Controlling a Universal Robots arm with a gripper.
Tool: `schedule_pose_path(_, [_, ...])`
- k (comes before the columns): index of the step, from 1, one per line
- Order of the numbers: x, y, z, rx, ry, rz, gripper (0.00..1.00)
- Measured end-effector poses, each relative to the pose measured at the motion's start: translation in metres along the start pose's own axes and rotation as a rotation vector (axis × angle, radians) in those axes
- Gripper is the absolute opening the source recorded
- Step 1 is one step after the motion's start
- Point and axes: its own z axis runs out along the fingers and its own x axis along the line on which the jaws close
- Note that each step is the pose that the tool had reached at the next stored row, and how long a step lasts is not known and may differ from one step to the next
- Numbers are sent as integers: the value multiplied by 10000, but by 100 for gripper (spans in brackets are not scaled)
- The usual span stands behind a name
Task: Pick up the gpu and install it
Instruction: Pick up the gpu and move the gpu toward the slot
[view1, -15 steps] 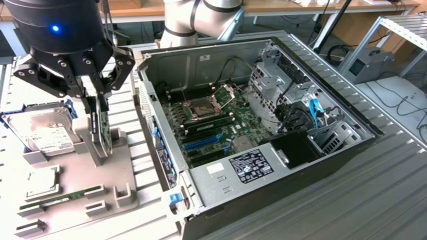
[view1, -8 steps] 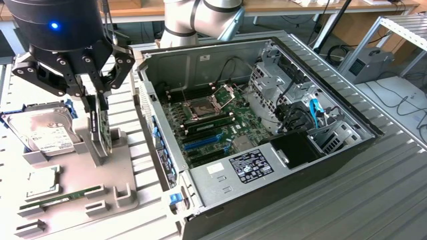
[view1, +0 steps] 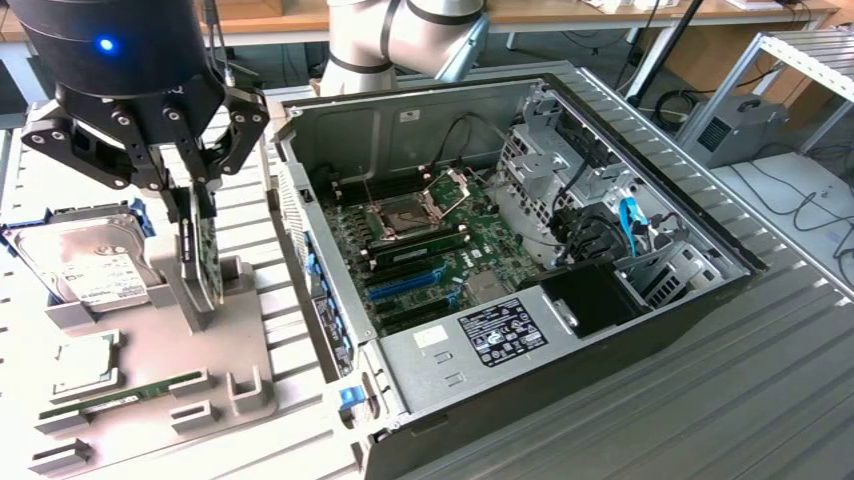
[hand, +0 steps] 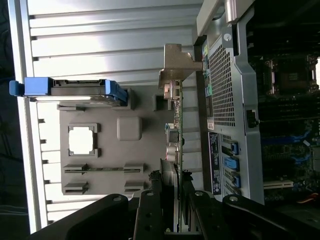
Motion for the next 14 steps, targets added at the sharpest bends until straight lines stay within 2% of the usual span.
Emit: schedule_pose_path(14, [-1, 2, -50, 0, 0, 0, 26])
